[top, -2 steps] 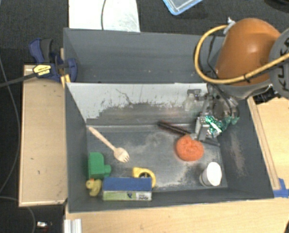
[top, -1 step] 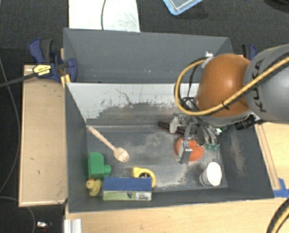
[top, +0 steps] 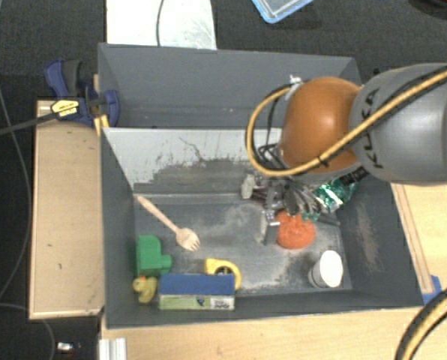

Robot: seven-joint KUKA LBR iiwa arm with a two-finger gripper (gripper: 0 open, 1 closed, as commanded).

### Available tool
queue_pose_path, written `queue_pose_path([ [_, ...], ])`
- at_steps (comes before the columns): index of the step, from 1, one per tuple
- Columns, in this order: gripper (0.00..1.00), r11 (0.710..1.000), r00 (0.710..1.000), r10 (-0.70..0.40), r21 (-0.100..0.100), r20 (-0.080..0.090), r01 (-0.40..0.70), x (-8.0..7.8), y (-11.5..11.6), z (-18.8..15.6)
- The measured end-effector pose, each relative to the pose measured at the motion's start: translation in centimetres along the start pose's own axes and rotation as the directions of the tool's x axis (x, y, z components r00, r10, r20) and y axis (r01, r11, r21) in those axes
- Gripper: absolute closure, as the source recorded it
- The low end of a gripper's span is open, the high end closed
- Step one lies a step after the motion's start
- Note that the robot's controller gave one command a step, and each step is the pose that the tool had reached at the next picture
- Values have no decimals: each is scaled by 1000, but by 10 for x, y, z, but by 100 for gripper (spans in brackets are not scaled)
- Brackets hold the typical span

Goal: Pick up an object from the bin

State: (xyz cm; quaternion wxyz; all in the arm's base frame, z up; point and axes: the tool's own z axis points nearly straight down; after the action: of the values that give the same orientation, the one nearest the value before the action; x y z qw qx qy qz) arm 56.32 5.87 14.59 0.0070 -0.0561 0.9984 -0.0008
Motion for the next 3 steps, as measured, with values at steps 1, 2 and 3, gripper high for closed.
queue_pose_path([
  [1, 0, 1000, 1000, 3, -3, -5, -3, 43, -49, 54],
  [2, 0, 1000, 1000, -19, -2, 2, 19, 60, -47, 73],
  [3, 0, 989, 989, 149, -3, -9, -149, 61, -107, 72],
])
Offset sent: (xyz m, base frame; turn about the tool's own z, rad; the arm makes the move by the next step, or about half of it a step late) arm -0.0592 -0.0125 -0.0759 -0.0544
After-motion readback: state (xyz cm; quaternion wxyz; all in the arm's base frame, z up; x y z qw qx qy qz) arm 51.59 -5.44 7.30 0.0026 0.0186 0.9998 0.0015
